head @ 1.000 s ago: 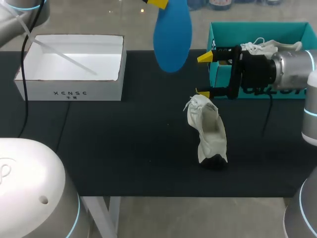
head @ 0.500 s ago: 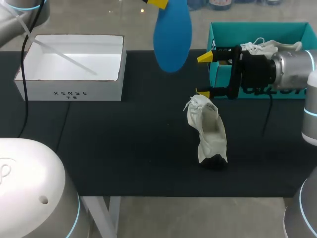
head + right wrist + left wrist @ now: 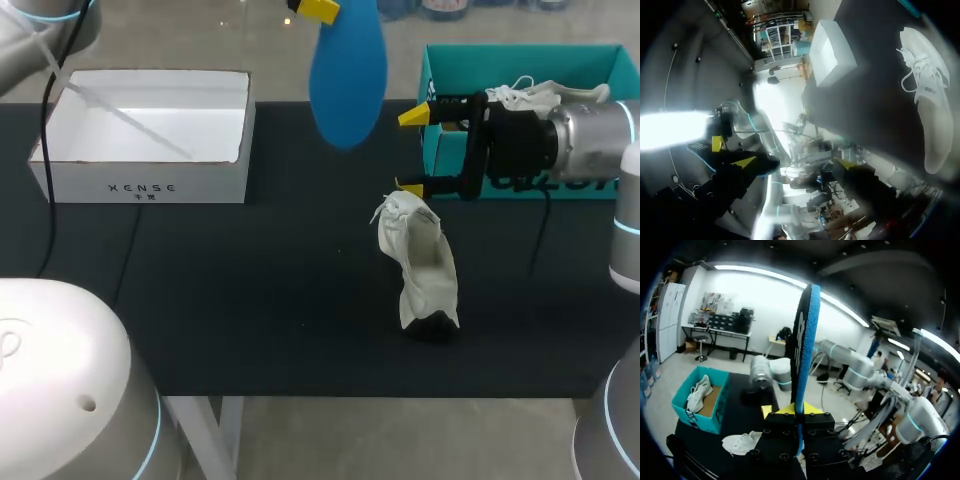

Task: Take the shoe out of the shoebox, open the shoe tongue, remove and reinsert the insole, then place the shoe into the shoebox

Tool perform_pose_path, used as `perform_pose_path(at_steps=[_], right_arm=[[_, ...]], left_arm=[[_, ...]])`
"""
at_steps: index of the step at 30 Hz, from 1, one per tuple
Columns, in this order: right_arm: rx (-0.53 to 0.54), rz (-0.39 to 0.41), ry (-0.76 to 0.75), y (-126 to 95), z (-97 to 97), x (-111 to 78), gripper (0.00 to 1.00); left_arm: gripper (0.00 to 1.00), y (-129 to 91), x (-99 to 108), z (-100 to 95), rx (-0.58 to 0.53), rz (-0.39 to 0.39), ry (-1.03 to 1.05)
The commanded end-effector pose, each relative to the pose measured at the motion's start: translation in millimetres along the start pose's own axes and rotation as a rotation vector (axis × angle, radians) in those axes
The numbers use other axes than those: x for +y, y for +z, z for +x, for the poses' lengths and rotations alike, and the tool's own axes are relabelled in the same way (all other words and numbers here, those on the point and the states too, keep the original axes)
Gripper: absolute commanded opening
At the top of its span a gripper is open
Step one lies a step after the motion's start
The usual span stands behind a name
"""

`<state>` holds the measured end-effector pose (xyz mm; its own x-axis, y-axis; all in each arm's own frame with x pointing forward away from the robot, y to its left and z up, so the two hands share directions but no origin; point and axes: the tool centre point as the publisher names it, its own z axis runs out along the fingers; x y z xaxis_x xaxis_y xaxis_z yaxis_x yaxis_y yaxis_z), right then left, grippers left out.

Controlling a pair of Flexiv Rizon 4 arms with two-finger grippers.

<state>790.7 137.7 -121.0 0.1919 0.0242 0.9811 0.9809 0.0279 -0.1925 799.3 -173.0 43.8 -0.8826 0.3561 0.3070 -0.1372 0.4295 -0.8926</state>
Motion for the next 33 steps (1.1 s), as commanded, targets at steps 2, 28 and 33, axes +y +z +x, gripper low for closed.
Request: perform_pose_path(at_steps=[2, 28, 33], right_arm=[[0.000, -0.003, 0.001, 1, -0.2, -0.5, 1.00], [0.000, -0.003, 0.001, 1, -0.2, -0.5, 1.00], [0.000, -0.003, 0.001, 1, -0.2, -0.5, 1.00]], left_arm=[[0.00, 5, 30, 17.3, 0.008, 0.035, 0.272], [0.00, 42, 111, 53.6, -0.342, 0.053, 0.457], [0.00, 37, 116, 60.1, -0.393, 0.017, 0.483]])
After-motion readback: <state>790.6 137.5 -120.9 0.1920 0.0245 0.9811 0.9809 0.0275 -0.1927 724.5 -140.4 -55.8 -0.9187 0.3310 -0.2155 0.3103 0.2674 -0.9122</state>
